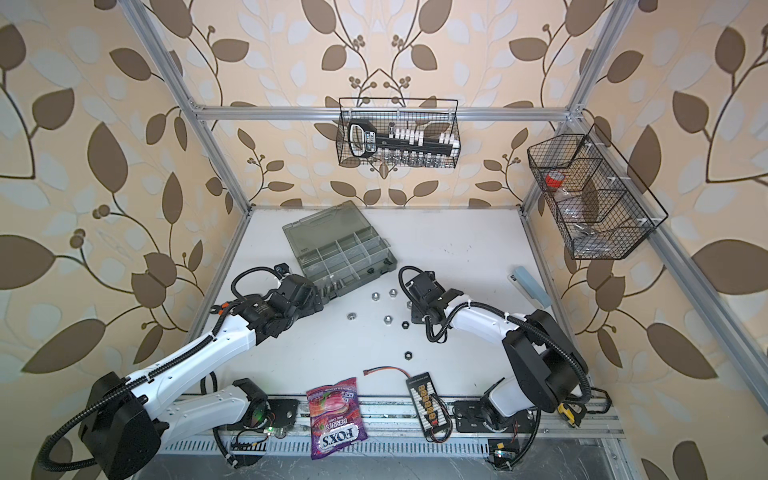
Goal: Sort the screws and nuts into containers
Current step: Pick up the screw from the center of the table, then place the screw into the container.
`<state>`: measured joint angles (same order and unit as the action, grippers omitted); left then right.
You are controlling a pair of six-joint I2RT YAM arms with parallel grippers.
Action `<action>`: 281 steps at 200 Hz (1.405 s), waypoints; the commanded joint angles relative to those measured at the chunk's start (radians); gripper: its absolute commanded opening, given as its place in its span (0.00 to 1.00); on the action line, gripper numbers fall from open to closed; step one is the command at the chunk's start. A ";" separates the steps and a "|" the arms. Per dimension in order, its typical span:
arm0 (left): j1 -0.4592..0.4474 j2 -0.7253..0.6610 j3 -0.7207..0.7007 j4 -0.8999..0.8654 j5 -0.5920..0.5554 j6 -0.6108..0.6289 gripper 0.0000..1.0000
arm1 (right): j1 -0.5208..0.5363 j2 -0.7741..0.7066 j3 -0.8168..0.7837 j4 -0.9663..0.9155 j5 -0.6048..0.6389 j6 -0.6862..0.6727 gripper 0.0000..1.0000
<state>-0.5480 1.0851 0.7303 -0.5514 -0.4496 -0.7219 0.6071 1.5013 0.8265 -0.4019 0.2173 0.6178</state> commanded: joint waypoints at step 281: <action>0.009 0.004 0.005 0.034 0.047 -0.019 0.99 | -0.009 0.616 0.830 -0.014 -0.096 -0.263 0.24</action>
<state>-0.5480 1.1053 0.7303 -0.5053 -0.3923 -0.7322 0.6056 2.1017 1.6238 -0.4011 0.1009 0.3653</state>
